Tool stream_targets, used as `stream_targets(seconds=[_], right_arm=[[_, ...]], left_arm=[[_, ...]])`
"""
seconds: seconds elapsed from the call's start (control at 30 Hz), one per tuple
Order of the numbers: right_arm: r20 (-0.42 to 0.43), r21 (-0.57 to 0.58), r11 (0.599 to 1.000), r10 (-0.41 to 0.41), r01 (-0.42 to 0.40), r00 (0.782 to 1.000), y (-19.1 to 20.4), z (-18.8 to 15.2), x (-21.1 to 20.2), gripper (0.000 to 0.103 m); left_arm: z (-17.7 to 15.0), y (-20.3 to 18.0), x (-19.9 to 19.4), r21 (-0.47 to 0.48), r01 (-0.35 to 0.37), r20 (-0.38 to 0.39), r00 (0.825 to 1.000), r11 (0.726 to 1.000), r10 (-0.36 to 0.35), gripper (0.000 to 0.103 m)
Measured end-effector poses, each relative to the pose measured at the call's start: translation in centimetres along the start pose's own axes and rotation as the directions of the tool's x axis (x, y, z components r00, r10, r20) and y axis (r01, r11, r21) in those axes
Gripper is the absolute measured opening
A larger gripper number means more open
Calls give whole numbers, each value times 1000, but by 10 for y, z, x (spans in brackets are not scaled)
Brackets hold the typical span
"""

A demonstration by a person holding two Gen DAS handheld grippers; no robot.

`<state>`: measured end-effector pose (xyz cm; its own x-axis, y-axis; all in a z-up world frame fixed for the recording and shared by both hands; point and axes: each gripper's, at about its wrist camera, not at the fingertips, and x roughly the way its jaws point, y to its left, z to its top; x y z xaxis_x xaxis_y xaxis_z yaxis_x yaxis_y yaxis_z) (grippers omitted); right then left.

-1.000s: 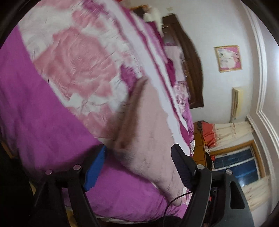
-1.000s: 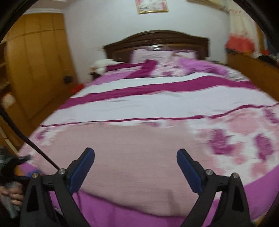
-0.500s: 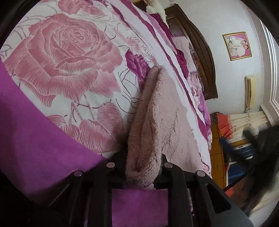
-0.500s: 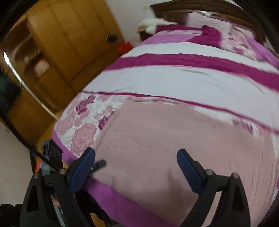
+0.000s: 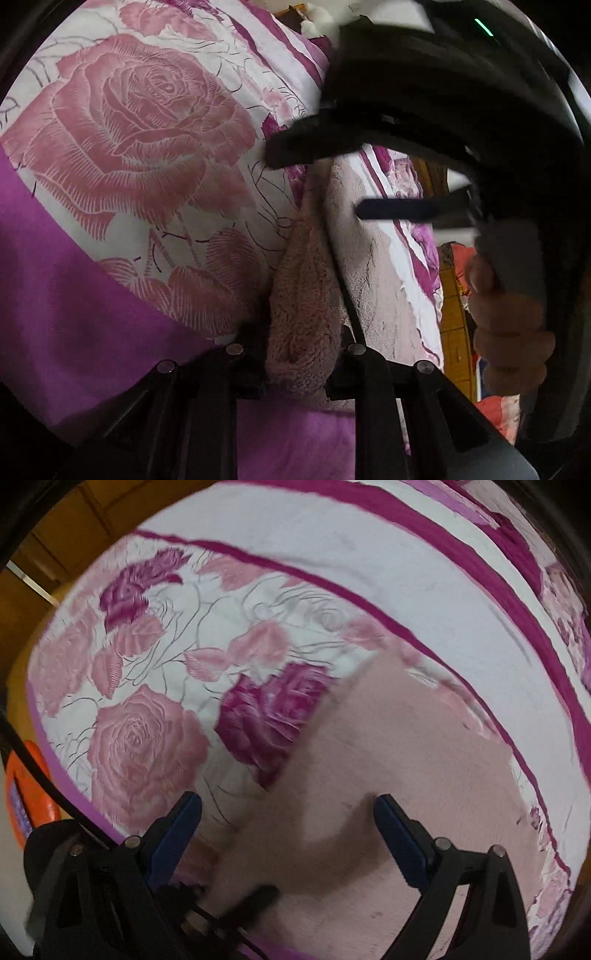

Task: Fold small clothes

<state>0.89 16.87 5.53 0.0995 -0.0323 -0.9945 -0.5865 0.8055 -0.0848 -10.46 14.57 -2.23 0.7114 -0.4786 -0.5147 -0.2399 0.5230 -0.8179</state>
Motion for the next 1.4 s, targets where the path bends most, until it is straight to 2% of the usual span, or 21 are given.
stream_targets(seconds=[0.1,0.2,0.27,0.3,0.4,0.43,0.57,0.7,0.8,0.9,1.03,1.13,1.2,1.27,1.4], right_arm=[[-62,-50,991,-130,127,990,20,5,15,90],[-75,-5,962,-274,274,959,22,4,22,78],[-92,41,951,-303,307,949,17,3,26,61],[-100,58,950,-301,308,948,14,2,28,59],[-81,87,935,-339,345,937,10,-2,28,41],[-78,102,926,-358,364,931,7,-4,27,28],[-42,173,935,-306,309,951,-6,-9,20,18],[0,224,958,-185,180,983,-22,0,19,16],[45,247,965,-106,92,993,-36,2,12,15],[85,229,972,-64,43,994,-37,9,3,14],[122,206,978,-11,-14,992,-31,14,-6,14],[151,186,980,39,-67,988,-26,18,-14,14],[173,161,982,71,-100,982,-19,20,-21,14],[189,135,985,86,-112,978,-10,24,-27,14],[207,94,991,78,-99,975,5,24,-38,14]], left_arm=[[1,-2,1,2,0,-8,1000,1000,1,0],[2,-2,1,-8,13,-26,1000,1000,-13,0],[3,-1,0,-13,22,-39,999,1000,-23,0],[3,-1,0,-14,27,-44,999,1000,-28,0],[6,-1,1,-7,30,-60,998,1000,-30,0],[7,-2,1,0,24,-66,997,1000,-24,0],[16,-14,4,24,28,-69,997,999,-26,0],[31,-17,-3,11,61,-53,997,998,-60,0],[41,-26,-14,57,55,-16,998,997,-54,0],[47,-29,-23,74,43,16,999,996,-44,0],[57,-18,-36,22,53,61,997,998,-54,0],[61,-12,-57,10,49,125,991,999,-50,0],[52,-12,-67,20,36,165,986,999,-39,0],[51,-11,-74,25,38,190,981,999,-42,0],[44,-9,-76,32,45,176,983,998,-50,0]])
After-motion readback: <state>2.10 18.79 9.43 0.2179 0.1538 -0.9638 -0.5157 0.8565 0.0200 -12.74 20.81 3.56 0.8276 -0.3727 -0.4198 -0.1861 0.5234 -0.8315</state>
